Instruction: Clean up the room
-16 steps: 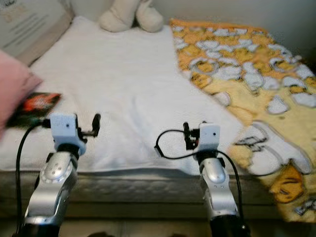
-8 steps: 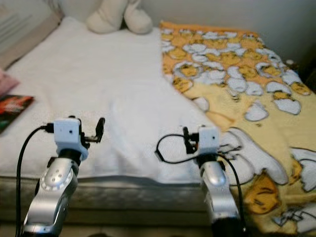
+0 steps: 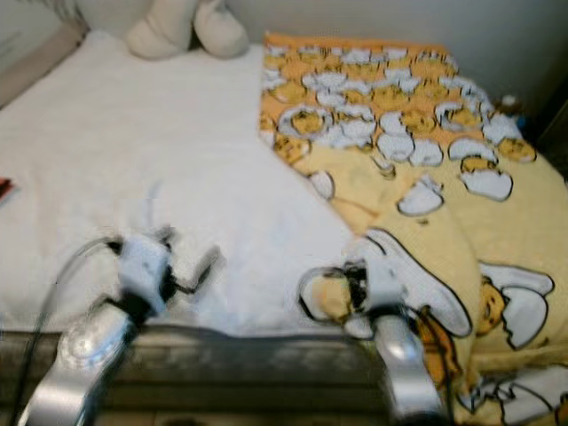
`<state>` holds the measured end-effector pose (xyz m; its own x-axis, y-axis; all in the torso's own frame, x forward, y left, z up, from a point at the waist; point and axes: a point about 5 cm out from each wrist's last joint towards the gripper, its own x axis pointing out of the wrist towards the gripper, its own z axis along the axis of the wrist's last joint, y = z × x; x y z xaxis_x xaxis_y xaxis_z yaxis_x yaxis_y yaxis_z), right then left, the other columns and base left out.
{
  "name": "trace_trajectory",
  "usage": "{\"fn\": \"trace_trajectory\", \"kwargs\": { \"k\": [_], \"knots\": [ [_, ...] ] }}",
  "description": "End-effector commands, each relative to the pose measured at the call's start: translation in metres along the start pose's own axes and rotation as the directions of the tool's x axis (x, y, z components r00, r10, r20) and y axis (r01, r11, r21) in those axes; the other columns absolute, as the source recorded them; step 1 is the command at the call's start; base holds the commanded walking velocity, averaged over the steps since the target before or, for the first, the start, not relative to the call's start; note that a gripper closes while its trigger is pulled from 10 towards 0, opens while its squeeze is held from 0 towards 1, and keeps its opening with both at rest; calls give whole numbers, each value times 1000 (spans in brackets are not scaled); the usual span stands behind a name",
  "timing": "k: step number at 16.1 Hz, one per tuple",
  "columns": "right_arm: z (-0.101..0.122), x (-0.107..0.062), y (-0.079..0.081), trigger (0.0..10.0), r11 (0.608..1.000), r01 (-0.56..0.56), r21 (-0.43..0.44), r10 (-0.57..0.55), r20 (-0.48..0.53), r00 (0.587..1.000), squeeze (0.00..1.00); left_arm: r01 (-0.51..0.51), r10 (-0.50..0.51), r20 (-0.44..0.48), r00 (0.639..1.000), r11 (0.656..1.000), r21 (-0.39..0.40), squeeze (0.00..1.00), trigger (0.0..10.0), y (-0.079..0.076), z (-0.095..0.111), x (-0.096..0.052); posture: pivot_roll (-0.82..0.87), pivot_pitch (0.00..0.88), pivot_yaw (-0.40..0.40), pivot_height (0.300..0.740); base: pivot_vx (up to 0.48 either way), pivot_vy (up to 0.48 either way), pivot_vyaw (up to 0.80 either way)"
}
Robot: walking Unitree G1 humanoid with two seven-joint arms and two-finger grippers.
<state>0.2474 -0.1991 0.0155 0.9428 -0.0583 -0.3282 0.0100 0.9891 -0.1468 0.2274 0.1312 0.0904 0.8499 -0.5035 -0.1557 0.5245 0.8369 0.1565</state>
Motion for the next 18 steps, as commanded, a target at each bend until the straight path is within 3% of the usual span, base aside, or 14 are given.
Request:
{"fn": "trace_trajectory", "kwargs": {
  "k": [1,4,7,11,14,15,18],
  "knots": [
    [-2,1,6,10000,1000,-16,-20,16,-7,1000,0,76,-77,8,997,996,56,0,10000,0,5,-6,42,0,11,711,0,0,0],
    [-19,1,12,10000,998,-20,-65,16,-71,997,0,106,-106,11,994,993,45,0,10000,3,14,-14,76,0,42,711,0,0,0],
    [-16,5,27,10000,994,-62,-84,57,-62,996,0,151,-151,-3,988,986,69,0,10000,4,17,-29,105,2,52,711,0,0,0],
    [-14,14,22,10000,991,-51,-121,42,-70,997,0,124,-124,12,992,991,44,0,10000,6,22,-32,120,18,39,711,0,0,0],
    [-9,25,20,10000,979,-30,-204,19,-56,998,0,129,-129,30,991,992,14,0,10000,0,25,-33,130,46,49,711,0,0,0],
    [-7,29,24,10000,965,-29,-260,18,-46,999,0,139,-139,26,990,990,9,0,10000,-4,28,-40,150,80,65,711,0,0,0],
    [-12,36,27,10000,958,-24,-287,-10,-116,993,0,137,-137,-13,991,991,5,0,10000,-3,28,-51,191,126,95,711,0,0,0]
  ]
}}
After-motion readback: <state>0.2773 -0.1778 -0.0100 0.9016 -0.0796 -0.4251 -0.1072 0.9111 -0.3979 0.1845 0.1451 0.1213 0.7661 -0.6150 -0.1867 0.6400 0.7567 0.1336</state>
